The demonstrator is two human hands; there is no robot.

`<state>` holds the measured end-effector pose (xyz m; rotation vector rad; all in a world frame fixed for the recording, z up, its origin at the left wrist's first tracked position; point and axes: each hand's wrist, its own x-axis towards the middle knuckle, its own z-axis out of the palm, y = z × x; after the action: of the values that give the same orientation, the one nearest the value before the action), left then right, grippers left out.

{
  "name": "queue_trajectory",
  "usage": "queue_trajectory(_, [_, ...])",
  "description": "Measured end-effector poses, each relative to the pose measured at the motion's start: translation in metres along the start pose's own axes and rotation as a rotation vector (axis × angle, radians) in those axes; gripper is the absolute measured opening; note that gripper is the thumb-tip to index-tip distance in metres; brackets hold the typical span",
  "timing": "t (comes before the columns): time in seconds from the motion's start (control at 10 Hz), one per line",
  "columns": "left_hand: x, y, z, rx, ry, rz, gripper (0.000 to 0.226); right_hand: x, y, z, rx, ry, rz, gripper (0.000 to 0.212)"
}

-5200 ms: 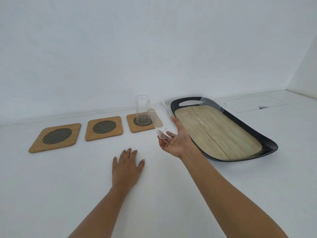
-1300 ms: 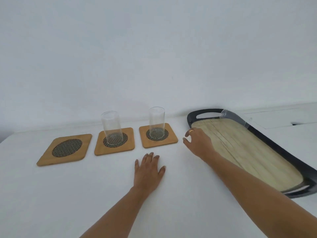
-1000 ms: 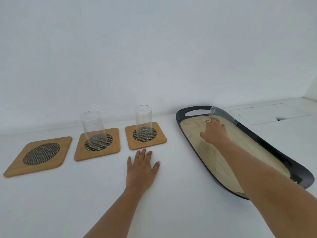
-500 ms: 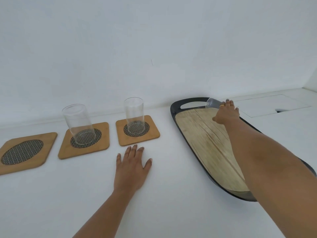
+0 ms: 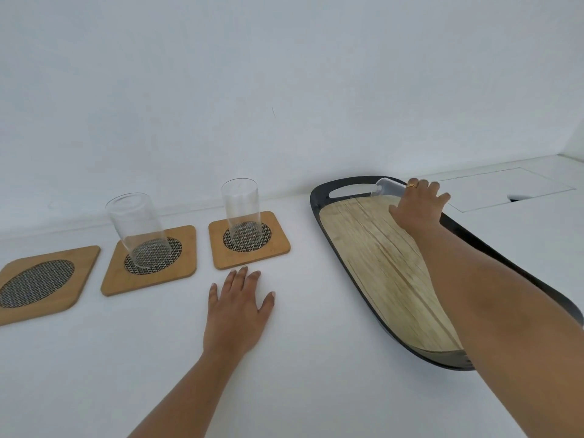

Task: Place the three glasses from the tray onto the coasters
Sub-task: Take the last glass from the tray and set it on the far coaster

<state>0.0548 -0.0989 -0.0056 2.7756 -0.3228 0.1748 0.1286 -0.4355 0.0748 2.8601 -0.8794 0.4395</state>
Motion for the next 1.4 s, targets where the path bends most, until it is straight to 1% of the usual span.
queue_trajectory(0.1, [0.0, 0.0, -0.001, -0.004, 0.001, 0.0, 0.056, 0.001, -0.006, -0.001, 0.015, 0.052, -0.063, 0.068])
queue_trajectory(0.2, [0.0, 0.001, -0.001, -0.004, 0.002, 0.0, 0.056, 0.003, -0.011, -0.001, 0.033, -0.015, -0.068, 0.081])
queue_trajectory(0.3, [0.0, 0.0, -0.001, 0.001, 0.004, 0.0, 0.056, 0.001, -0.011, 0.004, 0.023, -0.147, -0.041, 0.1])
queue_trajectory(0.4, [0.0, 0.0, -0.001, -0.013, 0.01, 0.0, 0.056, -0.004, -0.009, 0.008, -0.02, -0.201, -0.024, 0.106])
queue_trajectory(0.5, [0.0, 0.0, -0.001, -0.01, 0.013, 0.0, 0.056, -0.01, -0.006, 0.008, -0.009, -0.121, -0.044, 0.104])
queue_trajectory(0.6, [-0.001, 0.0, 0.0, -0.007, 0.012, 0.0, 0.056, -0.016, -0.003, 0.008, 0.061, -0.096, -0.047, 0.103])
queue_trajectory(0.8, [-0.003, 0.001, -0.002, -0.014, 0.019, -0.001, 0.054, -0.034, -0.01, 0.008, 0.25, -0.154, -0.071, 0.083])
queue_trajectory(1.0, [-0.008, 0.002, -0.003, 0.008, 0.031, -0.003, 0.052, -0.061, -0.017, 0.006, 0.33, -0.139, -0.056, 0.074])
queue_trajectory(1.3, [-0.03, -0.004, -0.008, -0.024, 0.038, 0.022, 0.049, -0.092, -0.012, -0.008, 0.353, -0.183, -0.07, 0.075])
queue_trajectory(1.4, [-0.041, -0.008, -0.011, -0.038, 0.039, 0.024, 0.049, -0.102, -0.011, -0.014, 0.359, -0.221, -0.069, 0.08])
